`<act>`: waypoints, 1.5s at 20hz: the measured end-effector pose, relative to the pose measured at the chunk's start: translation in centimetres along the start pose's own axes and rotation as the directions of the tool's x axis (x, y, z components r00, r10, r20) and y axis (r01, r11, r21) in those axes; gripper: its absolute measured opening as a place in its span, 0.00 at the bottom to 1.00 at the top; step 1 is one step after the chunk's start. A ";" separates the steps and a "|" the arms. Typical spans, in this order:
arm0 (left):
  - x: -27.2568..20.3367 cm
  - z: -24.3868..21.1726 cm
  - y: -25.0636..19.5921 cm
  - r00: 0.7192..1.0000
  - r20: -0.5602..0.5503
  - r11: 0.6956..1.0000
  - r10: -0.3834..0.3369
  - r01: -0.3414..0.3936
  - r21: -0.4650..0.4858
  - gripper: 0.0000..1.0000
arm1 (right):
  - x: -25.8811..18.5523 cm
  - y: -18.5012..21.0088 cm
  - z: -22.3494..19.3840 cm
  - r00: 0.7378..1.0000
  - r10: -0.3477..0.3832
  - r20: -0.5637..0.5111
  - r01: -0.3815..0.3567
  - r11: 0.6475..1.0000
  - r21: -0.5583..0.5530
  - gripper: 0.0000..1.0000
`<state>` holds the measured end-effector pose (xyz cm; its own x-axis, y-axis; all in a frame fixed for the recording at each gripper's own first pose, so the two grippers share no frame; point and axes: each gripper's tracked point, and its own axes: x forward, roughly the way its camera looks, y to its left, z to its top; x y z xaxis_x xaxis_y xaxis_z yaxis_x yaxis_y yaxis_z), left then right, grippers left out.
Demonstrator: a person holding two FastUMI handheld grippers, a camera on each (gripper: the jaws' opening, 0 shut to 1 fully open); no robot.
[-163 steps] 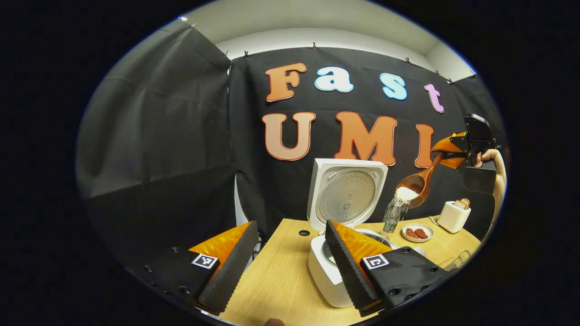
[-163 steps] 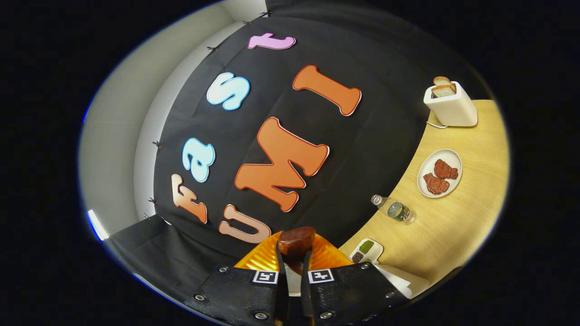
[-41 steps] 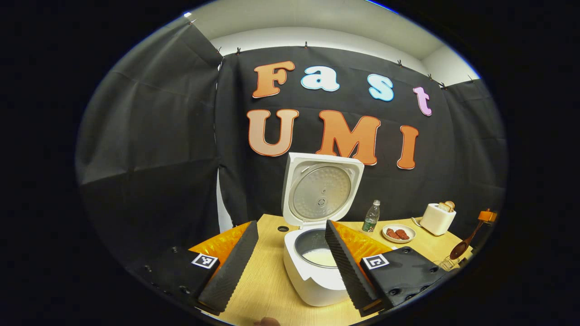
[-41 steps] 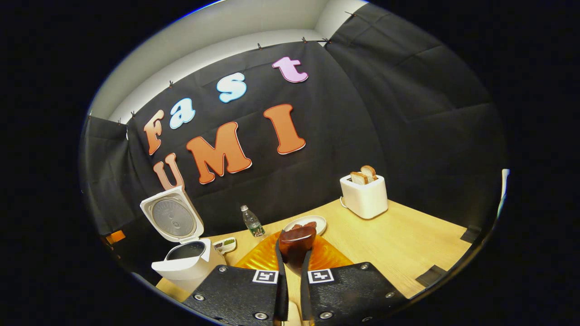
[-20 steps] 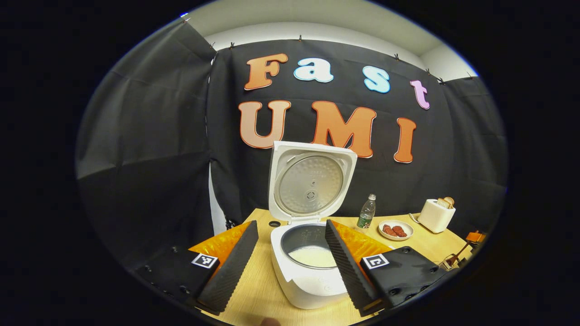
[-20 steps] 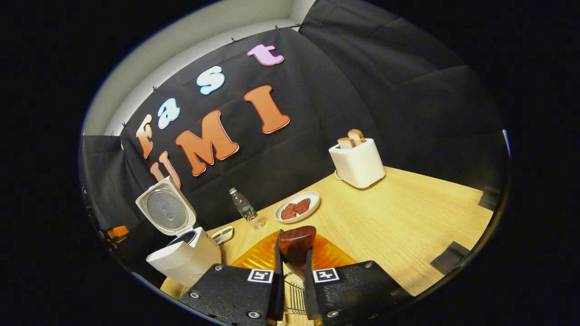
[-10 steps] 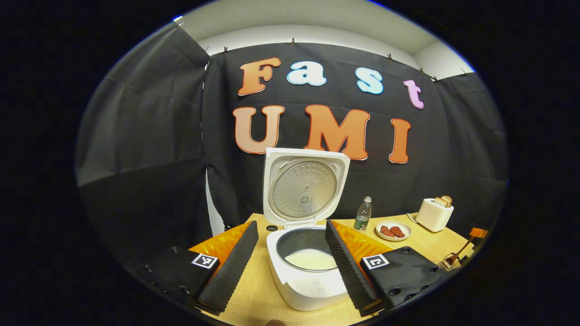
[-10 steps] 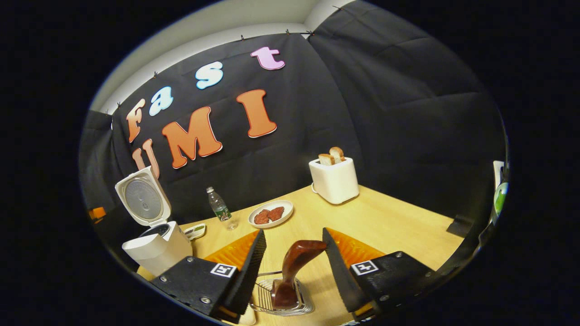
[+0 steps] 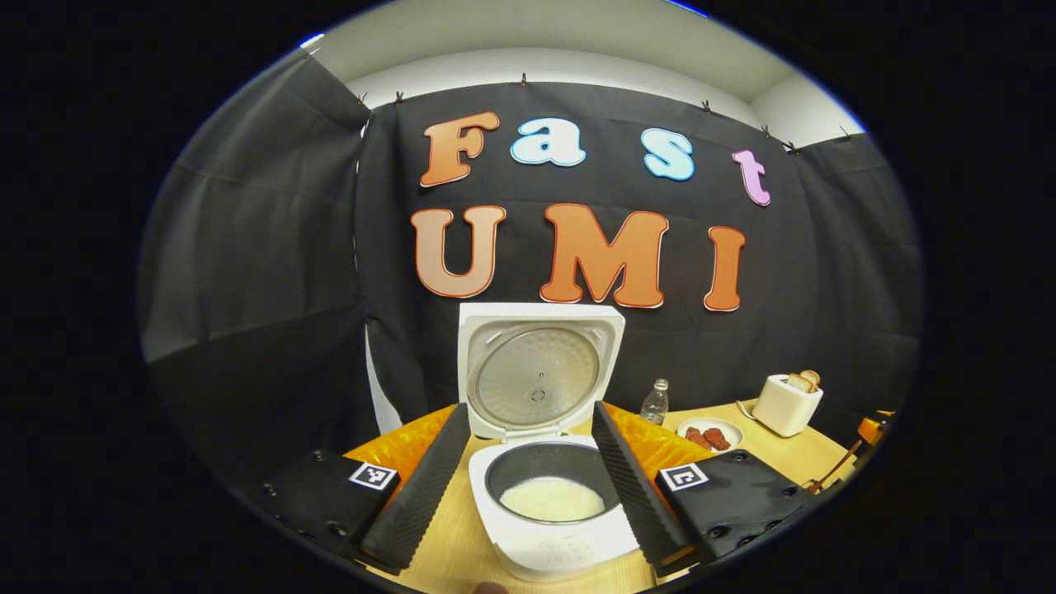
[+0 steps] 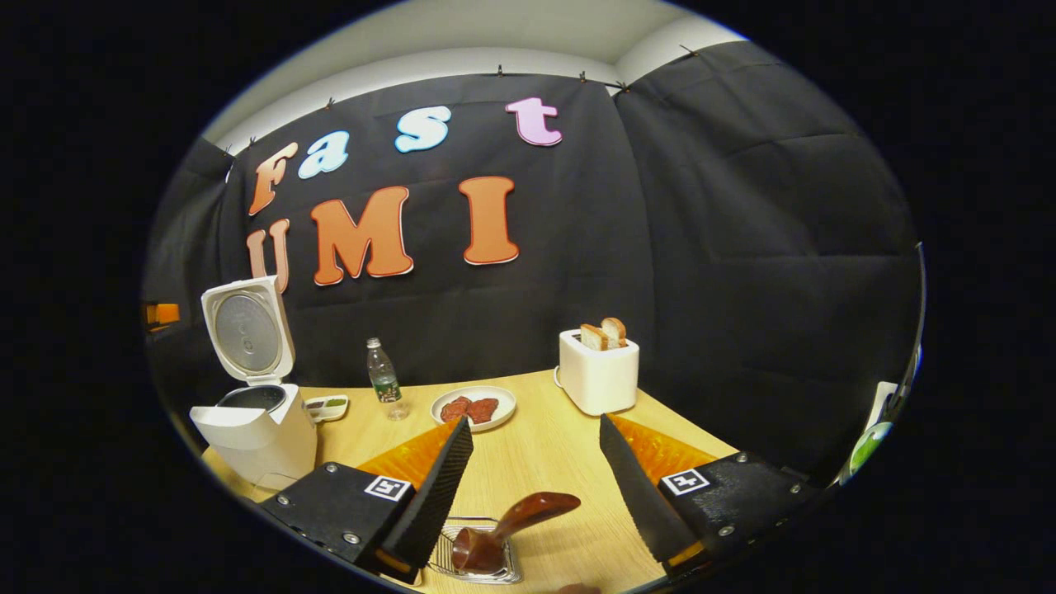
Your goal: Close the left gripper, press the button to open the rice cooker; take a wooden spoon from the chopstick holder with the right hand, scoop a spoonful of rice and pour it into the rice cooker, then put the wooden spoon back into the chopstick holder.
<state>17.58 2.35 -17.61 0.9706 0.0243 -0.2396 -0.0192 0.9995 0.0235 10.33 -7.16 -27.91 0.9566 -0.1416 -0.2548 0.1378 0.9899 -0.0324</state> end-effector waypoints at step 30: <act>24.4 5.0 1.1 0.954 -0.280 0.993 0.110 -0.117 -0.009 1.00 | 3.6 1.1 6.0 0.999 0.052 0.009 -0.052 0.997 -0.055 0.95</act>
<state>42.44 3.97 -18.63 0.8563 0.1380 -0.4977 -0.1348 0.9900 0.0427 15.45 -6.58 -23.05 0.9647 -0.0896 -0.2478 0.0739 0.9947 -0.0718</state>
